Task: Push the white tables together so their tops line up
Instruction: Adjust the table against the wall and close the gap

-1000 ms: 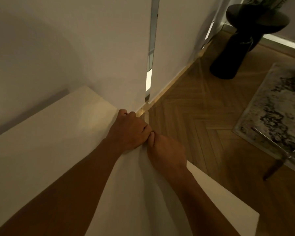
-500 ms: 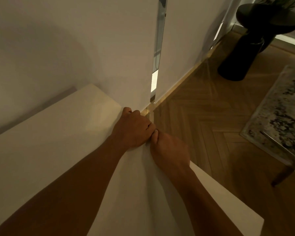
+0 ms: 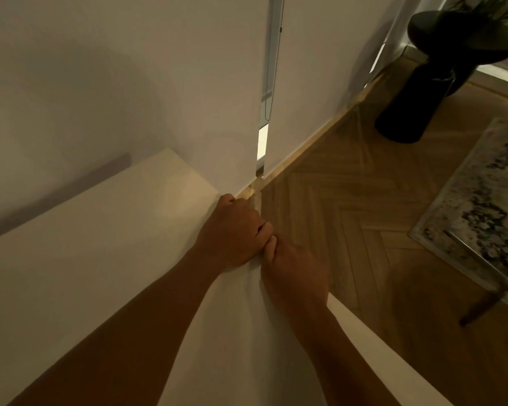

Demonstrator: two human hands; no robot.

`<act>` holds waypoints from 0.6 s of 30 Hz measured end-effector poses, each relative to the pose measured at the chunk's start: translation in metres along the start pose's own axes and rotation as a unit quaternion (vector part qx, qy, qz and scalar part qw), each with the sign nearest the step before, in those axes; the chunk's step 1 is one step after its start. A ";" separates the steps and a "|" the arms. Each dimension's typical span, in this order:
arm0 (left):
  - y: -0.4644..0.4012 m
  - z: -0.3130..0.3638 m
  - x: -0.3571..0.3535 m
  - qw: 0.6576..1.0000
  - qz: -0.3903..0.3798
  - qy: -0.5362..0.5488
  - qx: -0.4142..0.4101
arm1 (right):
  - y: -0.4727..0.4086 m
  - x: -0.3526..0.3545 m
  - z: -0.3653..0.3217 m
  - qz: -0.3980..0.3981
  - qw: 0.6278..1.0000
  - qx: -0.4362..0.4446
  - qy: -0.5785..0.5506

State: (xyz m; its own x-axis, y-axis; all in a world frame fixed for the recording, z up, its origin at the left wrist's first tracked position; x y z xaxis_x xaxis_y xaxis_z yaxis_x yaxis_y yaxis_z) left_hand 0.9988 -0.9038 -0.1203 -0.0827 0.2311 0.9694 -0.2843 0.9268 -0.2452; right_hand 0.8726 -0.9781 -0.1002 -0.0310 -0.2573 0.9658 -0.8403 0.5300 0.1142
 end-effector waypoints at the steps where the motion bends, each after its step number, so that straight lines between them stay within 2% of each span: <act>1: 0.003 0.001 0.001 0.999 0.007 0.035 0.024 | 0.000 -0.002 -0.003 0.019 1.000 -0.001 0.003; 3: 0.012 0.003 0.002 0.987 0.043 0.125 0.096 | 0.001 -0.005 -0.007 0.079 0.997 0.007 -0.001; 6: 0.036 -0.003 0.009 0.951 0.069 0.217 0.210 | 0.004 -0.004 -0.025 0.099 0.989 0.087 -0.064; 8: 0.058 -0.011 0.019 0.947 0.057 0.215 0.230 | 0.010 0.001 -0.048 0.073 0.983 0.130 -0.106; 10: 0.085 -0.021 0.039 0.936 0.021 0.197 0.290 | 0.018 0.007 -0.072 0.026 0.979 0.170 -0.107; 13: 0.138 -0.034 0.066 0.904 -0.051 0.156 0.395 | 0.036 0.003 -0.108 -0.069 0.956 0.230 -0.167; 16: 0.211 -0.027 0.099 0.857 -0.022 0.148 0.493 | 0.065 -0.011 -0.143 -0.068 0.942 0.310 -0.107; 18: 0.265 -0.013 0.117 0.822 -0.029 0.134 0.553 | 0.090 -0.020 -0.167 -0.084 0.922 0.369 -0.080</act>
State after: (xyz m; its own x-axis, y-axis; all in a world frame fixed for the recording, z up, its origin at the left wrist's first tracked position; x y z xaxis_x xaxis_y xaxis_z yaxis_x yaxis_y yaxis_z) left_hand 0.9260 -0.6278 -0.0715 0.1323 0.3909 0.9109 -0.9869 0.1375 0.0844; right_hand 0.8881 -0.7901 -0.0701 0.1041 -0.4328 0.8954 -0.9780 -0.2083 0.0130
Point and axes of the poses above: each hand's wrist, its own y-axis away from the middle knuckle, its own x-axis out of the back of the hand, z = x × y, the point moved 1 cm from there along -y, towards the middle knuckle, and after that the axes turned 9 degrees about y, right-handed, at the moved point
